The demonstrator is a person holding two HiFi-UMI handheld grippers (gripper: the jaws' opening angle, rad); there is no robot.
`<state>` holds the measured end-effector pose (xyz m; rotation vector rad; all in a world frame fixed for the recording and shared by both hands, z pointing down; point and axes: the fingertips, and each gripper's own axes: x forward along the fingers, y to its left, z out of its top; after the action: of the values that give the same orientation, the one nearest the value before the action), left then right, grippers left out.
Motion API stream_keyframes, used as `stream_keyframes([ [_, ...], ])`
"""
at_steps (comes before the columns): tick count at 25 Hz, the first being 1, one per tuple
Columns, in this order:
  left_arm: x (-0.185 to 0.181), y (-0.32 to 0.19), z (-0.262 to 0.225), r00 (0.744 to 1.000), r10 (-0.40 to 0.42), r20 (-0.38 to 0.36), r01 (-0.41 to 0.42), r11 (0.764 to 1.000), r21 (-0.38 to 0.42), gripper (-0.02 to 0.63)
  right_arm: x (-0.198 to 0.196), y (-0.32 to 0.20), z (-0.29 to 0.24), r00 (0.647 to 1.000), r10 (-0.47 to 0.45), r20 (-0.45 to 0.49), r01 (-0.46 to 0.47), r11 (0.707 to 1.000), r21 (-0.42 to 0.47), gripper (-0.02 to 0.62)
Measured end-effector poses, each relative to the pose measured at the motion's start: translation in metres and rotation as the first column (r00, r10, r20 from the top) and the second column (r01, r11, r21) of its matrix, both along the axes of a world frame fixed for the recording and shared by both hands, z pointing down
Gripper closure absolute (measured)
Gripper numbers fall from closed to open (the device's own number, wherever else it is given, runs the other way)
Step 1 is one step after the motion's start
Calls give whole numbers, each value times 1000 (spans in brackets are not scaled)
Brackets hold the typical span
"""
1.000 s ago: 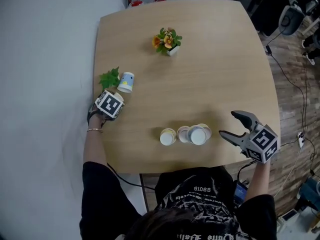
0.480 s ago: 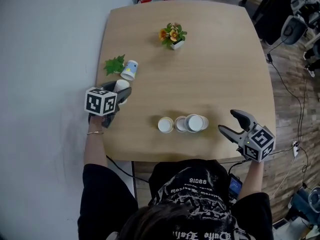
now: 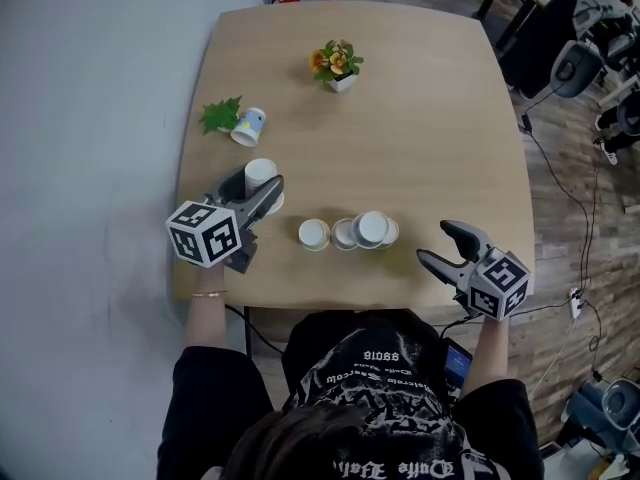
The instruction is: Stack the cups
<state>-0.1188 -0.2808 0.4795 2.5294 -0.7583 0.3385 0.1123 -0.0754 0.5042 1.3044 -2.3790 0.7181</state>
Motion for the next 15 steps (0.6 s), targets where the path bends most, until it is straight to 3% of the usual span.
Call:
stream_keyframes([
  [4, 19, 33, -23, 989, -5, -147, 10, 999, 33, 327, 1, 9, 2, 1000, -7, -5, 7, 1000, 5, 270],
  [9, 32, 59, -39, 958, -16, -287, 45, 994, 95, 327, 1, 14, 3, 1000, -5, -14, 5, 999, 35, 270],
  [12, 39, 71, -34, 954, -32, -297, 72, 989, 125, 325, 3, 15, 0, 1000, 4, -31, -2, 998, 69, 270],
  [15, 48, 82, -22, 967, -28, -253, 69, 986, 153, 325, 6, 14, 0, 999, 19, -49, -14, 995, 94, 270],
])
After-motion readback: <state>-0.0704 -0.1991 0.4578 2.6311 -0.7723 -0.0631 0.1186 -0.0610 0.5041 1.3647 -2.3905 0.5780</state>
